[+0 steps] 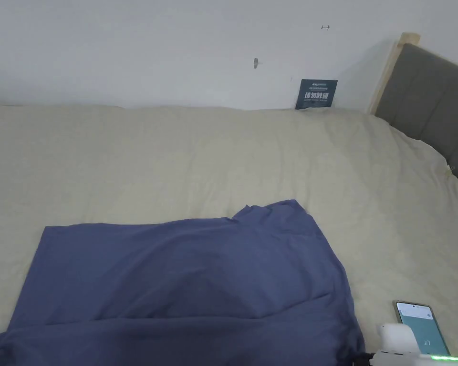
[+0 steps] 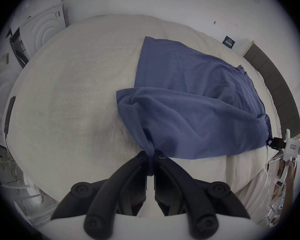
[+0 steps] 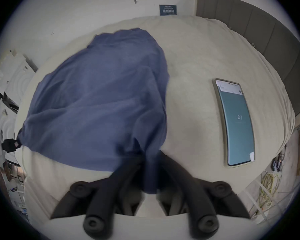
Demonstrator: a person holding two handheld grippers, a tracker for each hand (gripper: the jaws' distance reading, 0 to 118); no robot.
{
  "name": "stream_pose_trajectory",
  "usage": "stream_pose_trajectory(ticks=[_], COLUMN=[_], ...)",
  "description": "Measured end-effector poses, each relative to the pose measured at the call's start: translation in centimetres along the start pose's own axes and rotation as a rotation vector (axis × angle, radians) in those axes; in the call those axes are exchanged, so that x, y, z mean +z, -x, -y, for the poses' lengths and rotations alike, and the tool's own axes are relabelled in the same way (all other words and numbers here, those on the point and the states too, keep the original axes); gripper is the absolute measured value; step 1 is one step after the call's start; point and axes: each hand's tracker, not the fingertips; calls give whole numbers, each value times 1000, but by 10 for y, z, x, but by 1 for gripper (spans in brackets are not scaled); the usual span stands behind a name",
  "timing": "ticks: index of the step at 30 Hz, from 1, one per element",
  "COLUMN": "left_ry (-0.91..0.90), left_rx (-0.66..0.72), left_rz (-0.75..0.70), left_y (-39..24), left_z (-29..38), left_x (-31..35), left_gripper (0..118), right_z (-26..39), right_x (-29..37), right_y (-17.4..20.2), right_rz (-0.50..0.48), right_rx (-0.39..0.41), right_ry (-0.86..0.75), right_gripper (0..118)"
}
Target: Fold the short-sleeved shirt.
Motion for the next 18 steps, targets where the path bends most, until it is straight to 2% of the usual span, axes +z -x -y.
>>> stream_pose_trajectory(ticks=[5, 9, 14, 18], left_ry=[-5, -16, -29, -16], left_rx=[-12, -55, -14, -37], left_rz=[-4, 1, 44, 45], left_y=[-2, -1, 10, 11], left_z=[-1, -1, 9, 26], left_x=[8, 22, 33, 42], left_gripper=[6, 6, 6, 6], right_z=[2, 2, 6, 18], right_x=[-3, 9, 33, 53], right_y=[12, 5, -9, -14], right_rz=[42, 37, 9, 35], right_rx=[45, 6, -18, 1], right_ry=[41, 12, -7, -11], right_gripper=[13, 13, 13, 13])
